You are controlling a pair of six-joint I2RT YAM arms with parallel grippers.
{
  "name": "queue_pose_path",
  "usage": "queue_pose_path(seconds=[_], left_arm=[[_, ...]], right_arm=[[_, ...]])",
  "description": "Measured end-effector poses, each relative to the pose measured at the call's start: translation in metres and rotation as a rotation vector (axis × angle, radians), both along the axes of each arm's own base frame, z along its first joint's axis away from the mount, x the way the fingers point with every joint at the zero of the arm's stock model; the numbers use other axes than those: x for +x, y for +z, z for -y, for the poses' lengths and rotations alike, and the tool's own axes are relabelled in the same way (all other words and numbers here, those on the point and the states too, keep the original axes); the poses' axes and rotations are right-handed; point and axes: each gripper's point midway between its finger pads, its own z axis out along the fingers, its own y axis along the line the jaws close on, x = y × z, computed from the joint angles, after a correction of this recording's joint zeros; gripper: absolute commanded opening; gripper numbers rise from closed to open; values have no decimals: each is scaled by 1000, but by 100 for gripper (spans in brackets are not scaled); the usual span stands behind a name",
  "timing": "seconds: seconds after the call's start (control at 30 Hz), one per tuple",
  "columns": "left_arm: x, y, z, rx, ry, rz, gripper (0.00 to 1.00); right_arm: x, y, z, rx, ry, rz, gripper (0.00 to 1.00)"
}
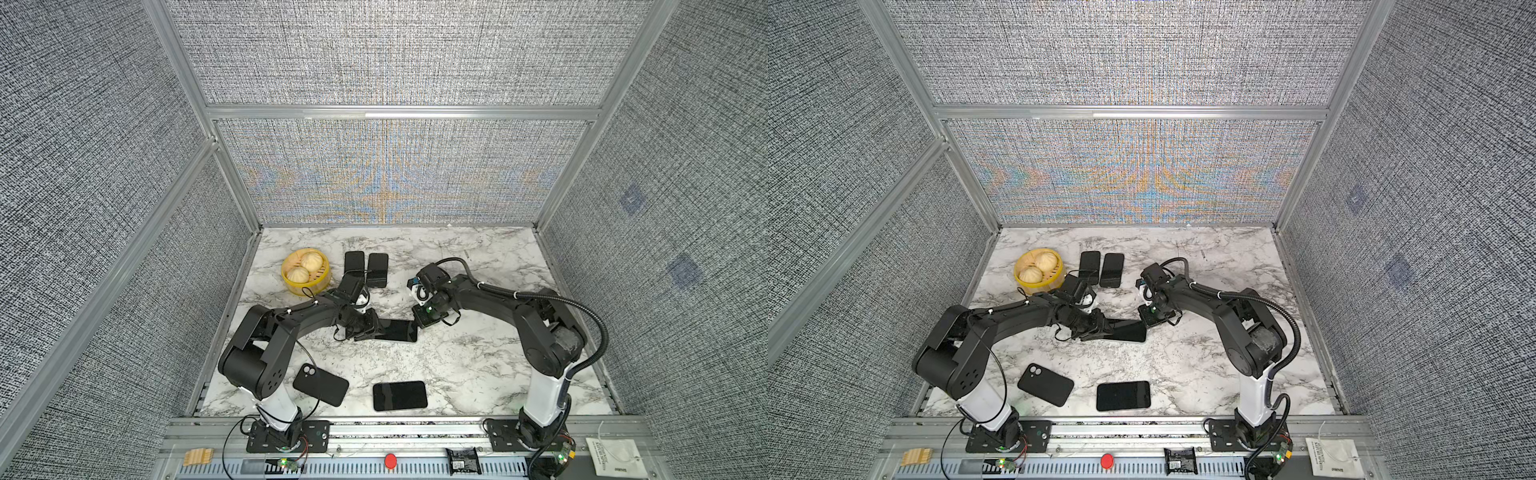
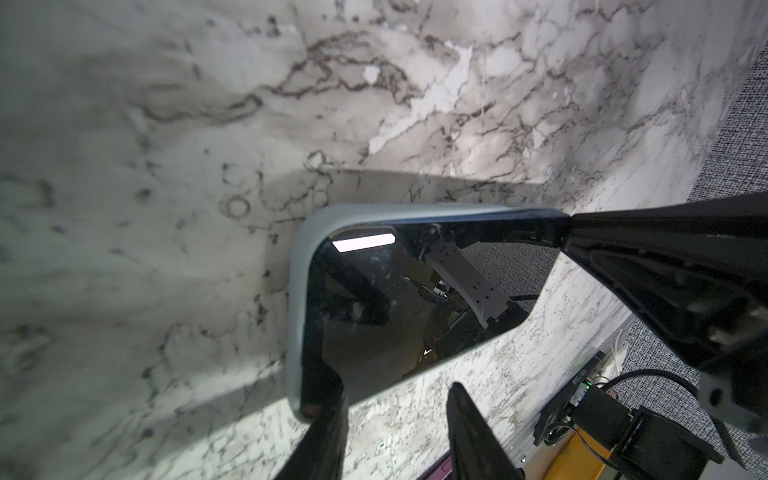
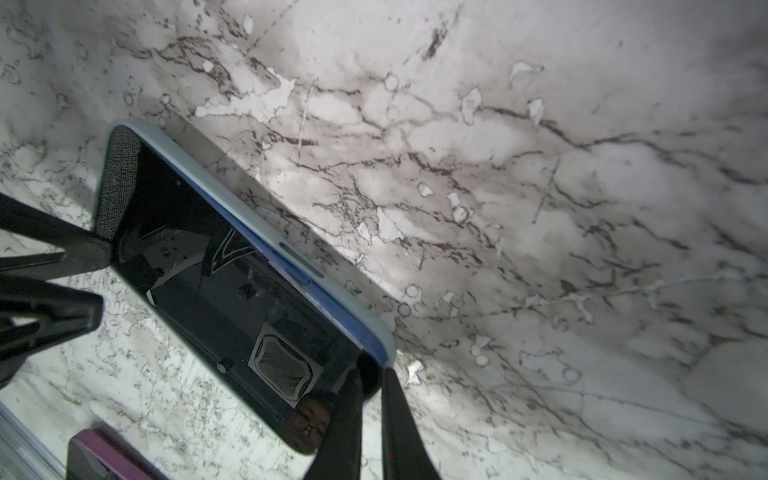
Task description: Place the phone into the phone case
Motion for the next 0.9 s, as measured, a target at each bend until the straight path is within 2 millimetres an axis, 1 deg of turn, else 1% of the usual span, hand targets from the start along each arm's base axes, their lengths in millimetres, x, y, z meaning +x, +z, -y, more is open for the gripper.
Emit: queue_pose_path(seconds=[0.07,0.17,0.33,0.37,0.6,0.67,0.77,0.8,0.87,0.9], left_arm=[[0,0,1,-3,-1,0,42],[0,0,1,-6,-2,-2,42],[1,0,4,-20,-7,-3,42],[1,0,4,-21,-7,0,42],[2,-1,7,-44,-12,9,42],[2,-1,7,-49,-13,12,42],[3,1,5,-39,-6,26,42],[3,2,3,-29,-1,29,42],[4,6,-3,-1,16,44,42],[5,11,-5,4,23,56,42]], right_arm=[[1,-1,-3,16,3,-3,10],[-1,-7,-3,16,-1,-23,9],[1,-10,-12,59,2,-30,8],[1,-15,-12,58,2,-32,7],[1,-13,-12,68,1,-20,7],[4,-6,-13,75,-1,0,8],[-9,-2,-2,20,-12,-39,14],[-10,3,-1,16,-12,-39,17],[-5,23,-4,41,-11,-3,22],[-3,32,-5,55,-11,16,23]])
